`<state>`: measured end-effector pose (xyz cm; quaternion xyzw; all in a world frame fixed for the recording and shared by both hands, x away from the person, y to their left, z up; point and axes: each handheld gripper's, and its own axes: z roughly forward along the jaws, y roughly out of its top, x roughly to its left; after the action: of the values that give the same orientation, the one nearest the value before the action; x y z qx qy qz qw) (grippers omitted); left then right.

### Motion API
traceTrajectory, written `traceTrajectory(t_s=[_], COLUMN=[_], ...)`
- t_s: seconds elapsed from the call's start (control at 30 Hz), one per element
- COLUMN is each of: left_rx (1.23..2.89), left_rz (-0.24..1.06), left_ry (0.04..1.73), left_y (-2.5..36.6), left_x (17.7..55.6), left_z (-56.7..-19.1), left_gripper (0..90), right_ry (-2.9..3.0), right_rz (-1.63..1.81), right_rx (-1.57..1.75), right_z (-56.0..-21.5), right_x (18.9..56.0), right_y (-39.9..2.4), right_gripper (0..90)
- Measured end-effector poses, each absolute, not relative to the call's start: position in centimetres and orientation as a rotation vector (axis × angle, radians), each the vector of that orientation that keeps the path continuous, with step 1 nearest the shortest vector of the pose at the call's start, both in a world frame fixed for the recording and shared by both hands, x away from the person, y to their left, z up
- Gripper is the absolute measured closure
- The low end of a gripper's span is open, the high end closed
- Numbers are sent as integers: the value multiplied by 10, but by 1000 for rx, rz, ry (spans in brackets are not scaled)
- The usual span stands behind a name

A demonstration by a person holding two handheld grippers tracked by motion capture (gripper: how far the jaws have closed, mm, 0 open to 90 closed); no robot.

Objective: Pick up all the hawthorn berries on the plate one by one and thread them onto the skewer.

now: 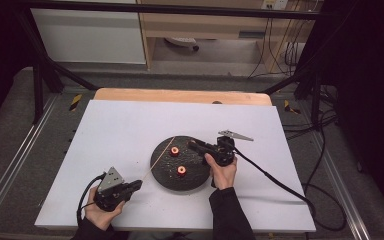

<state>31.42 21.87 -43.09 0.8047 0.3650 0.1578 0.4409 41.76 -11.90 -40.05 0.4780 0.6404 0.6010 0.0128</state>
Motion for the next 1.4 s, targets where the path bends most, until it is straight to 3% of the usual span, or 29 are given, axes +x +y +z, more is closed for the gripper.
traceTrajectory(t_s=[1.4], left_rx=[1921], left_rz=[356], left_ry=[913], left_y=[193], left_x=[311], left_z=[-435], left_gripper=[878], right_ry=[1523], right_rz=[2236], right_rx=[1471], right_z=[-408], right_x=[422], right_y=[-107], right_gripper=[624])
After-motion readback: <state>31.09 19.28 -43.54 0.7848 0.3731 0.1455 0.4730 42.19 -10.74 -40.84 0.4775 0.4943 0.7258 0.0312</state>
